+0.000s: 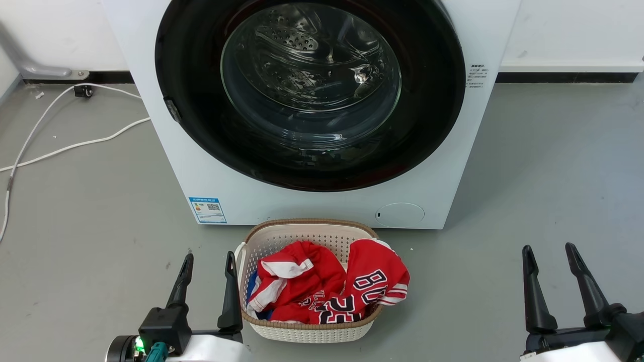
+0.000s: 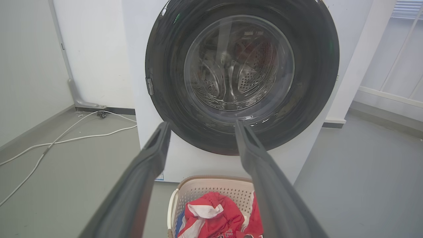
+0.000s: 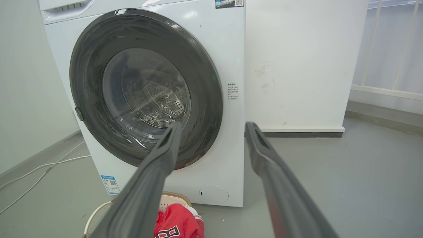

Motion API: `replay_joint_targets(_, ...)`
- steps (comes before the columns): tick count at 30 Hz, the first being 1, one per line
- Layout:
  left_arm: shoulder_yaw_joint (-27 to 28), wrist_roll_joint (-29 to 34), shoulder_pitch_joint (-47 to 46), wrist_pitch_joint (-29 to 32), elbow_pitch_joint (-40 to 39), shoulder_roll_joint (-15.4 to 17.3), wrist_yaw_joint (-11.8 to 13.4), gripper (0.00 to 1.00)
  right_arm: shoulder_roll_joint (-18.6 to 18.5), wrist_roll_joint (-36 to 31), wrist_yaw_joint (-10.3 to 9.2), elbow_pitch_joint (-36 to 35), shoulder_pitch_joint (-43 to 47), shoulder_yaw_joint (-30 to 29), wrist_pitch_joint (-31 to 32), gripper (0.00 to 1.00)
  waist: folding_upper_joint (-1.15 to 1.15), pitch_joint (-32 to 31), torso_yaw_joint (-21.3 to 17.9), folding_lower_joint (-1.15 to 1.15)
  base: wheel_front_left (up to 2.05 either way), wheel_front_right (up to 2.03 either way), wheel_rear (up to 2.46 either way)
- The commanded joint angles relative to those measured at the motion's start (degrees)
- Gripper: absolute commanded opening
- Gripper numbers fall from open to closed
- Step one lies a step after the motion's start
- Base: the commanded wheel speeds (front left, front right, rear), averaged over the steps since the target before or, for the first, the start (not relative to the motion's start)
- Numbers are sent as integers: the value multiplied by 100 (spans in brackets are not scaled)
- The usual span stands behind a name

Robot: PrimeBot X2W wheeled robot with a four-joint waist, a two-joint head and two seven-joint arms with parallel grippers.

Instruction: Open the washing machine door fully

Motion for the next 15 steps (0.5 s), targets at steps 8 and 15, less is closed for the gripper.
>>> replay_joint_targets(8, -2, -3, 12, -16, 41, 5, 35, 100, 15, -8, -2, 15, 27, 9, -12, 100, 0, -7, -2, 0, 0, 0, 0)
replay_joint_targets(15, 4, -29, 23, -16, 56, 5, 31, 100, 9, 804, -2, 55, 17, -97, -12, 0, 0, -20, -4, 0, 0, 0, 0)
